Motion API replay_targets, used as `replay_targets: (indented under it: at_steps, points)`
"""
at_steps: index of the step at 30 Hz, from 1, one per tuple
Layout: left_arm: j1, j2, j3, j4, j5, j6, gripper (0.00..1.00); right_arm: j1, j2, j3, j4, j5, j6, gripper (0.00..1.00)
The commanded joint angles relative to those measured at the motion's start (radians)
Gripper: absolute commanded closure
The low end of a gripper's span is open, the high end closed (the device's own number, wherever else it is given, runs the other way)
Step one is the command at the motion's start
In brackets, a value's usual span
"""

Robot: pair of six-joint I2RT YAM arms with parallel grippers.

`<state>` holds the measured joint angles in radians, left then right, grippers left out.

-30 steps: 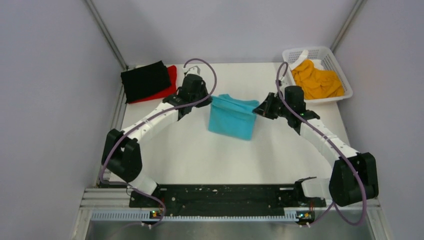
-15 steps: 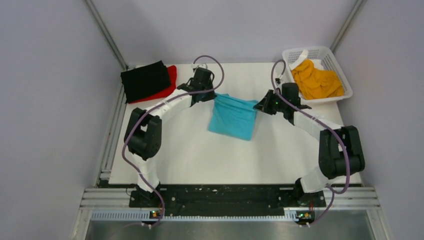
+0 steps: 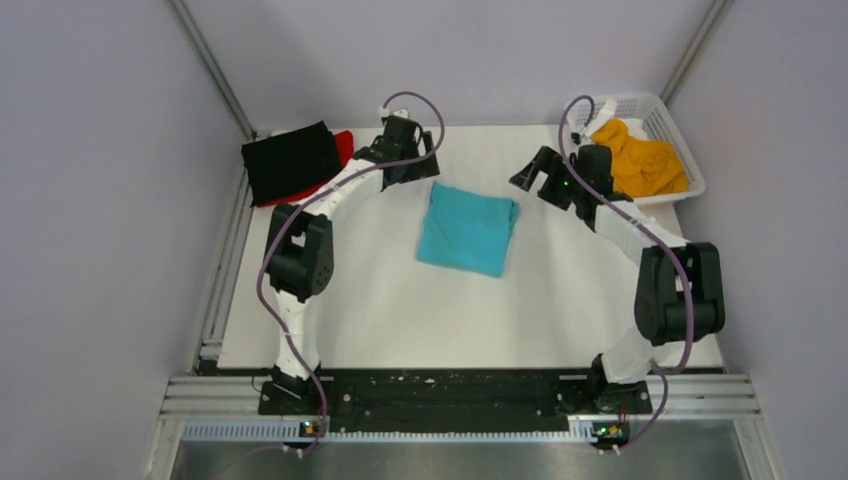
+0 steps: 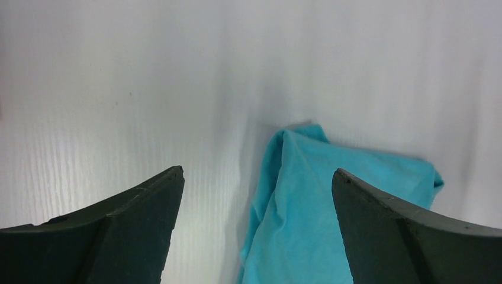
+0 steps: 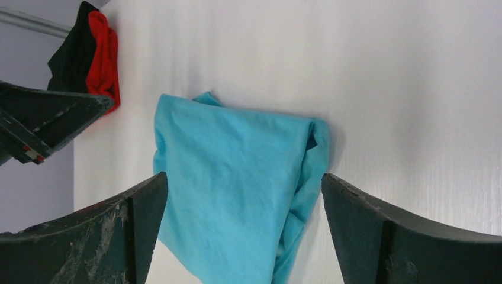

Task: Fold and stack the t-shirts
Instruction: Fold the long partially folded tshirt into a neat square, then put the neatly folded tshirt into the corner of the board with the left arm

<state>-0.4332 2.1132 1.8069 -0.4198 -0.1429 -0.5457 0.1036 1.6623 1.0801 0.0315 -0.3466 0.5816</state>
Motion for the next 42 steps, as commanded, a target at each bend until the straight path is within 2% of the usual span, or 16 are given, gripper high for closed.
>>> replay_targets:
  at_steps: [1, 5, 10, 14, 20, 23, 25, 28, 30, 31, 32, 35, 39, 42]
  points:
    - [-0.007, -0.129, -0.169, 0.071, 0.106, 0.080, 0.01, -0.001, -0.163, -0.135, 0.020, -0.023, -0.030, 0.01]
    - [-0.007, -0.109, -0.230, 0.057, 0.177, 0.100, 0.01, -0.002, -0.287, -0.295, 0.045, -0.075, -0.036, 0.01]
    - [-0.007, -0.009, -0.176, 0.001, 0.247, 0.108, 0.05, -0.001, -0.442, -0.403, 0.003, -0.104, -0.059, 0.01]
    - [-0.008, 0.080, -0.111, -0.049, 0.291, 0.093, 0.13, -0.001, -0.561, -0.433, -0.062, -0.070, -0.073, 0.01]
    - [-0.020, 0.160, -0.104, -0.049, 0.350, 0.050, 0.27, -0.001, -0.660, -0.447, -0.120, 0.017, -0.097, 0.01]
    - [-0.060, 0.151, -0.117, -0.072, 0.272, 0.034, 0.38, -0.001, -0.671, -0.450, -0.133, 0.039, -0.104, 0.01]
    - [-0.108, 0.138, -0.128, -0.094, 0.172, 0.036, 0.41, -0.001, -0.671, -0.453, -0.133, 0.053, -0.105, 0.01]
    - [-0.177, 0.158, -0.092, -0.181, 0.015, 0.030, 0.51, -0.001, -0.669, -0.454, -0.137, 0.073, -0.107, 0.01]
    - [-0.203, 0.183, -0.069, -0.208, 0.011, 0.016, 0.64, -0.001, -0.672, -0.458, -0.138, 0.082, -0.106, 0.01]
    - [-0.209, 0.193, -0.065, -0.208, 0.021, 0.002, 0.78, -0.002, -0.675, -0.460, -0.138, 0.086, -0.106, 0.01]
    - [-0.213, 0.200, -0.063, -0.210, 0.010, -0.030, 0.98, -0.001, -0.679, -0.460, -0.141, 0.090, -0.106, 0.01]
    - [-0.227, 0.192, -0.051, -0.205, -0.069, -0.038, 1.00, -0.001, -0.701, -0.462, -0.155, 0.120, -0.118, 0.01]
    - [-0.232, 0.147, 0.027, -0.278, -0.361, 0.023, 1.00, -0.001, -0.728, -0.470, -0.167, 0.178, -0.121, 0.01]
    - [-0.204, 0.110, 0.035, -0.245, -0.576, 0.146, 1.00, -0.002, -0.729, -0.464, -0.185, 0.203, -0.127, 0.01]
